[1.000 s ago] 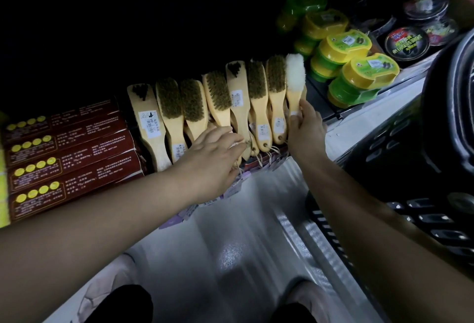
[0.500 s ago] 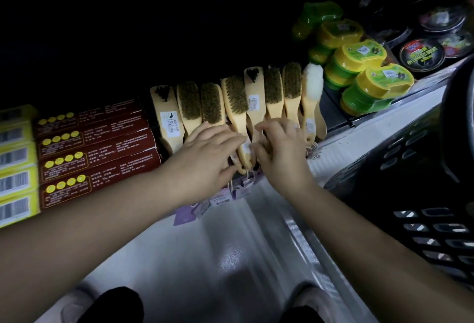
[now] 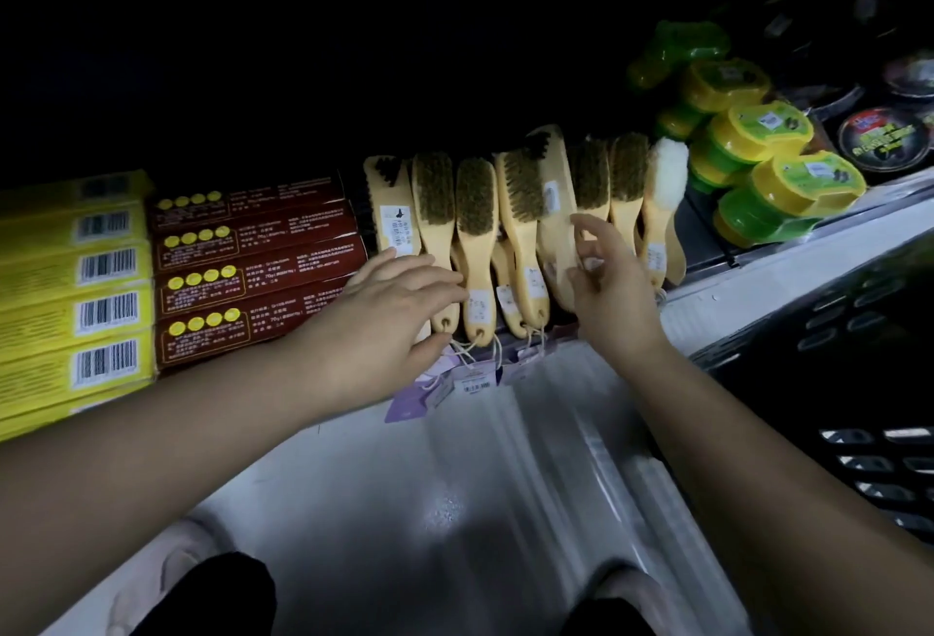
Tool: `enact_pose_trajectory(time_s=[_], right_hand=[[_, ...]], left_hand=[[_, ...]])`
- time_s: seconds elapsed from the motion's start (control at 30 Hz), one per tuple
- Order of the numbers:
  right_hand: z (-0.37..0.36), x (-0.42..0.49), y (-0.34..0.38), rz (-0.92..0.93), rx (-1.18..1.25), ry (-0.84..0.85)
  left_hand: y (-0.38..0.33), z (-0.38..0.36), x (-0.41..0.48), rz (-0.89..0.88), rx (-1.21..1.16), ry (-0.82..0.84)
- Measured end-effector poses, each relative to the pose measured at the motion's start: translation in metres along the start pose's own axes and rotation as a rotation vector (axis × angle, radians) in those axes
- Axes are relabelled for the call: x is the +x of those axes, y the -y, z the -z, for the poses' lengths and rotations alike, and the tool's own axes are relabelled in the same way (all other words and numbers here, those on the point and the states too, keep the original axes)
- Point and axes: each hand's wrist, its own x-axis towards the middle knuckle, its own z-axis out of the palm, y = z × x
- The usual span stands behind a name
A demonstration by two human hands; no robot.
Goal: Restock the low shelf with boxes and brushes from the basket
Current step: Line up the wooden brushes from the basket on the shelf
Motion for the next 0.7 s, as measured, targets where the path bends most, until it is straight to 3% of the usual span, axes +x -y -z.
enact_pose_trajectory(time_s=[0.7], right_hand=[[-0.005, -0.004, -0.006, 0.004, -0.193, -0.011]], left_hand=[[0.024, 0.011, -0.022, 0.012, -0.036, -0.083]])
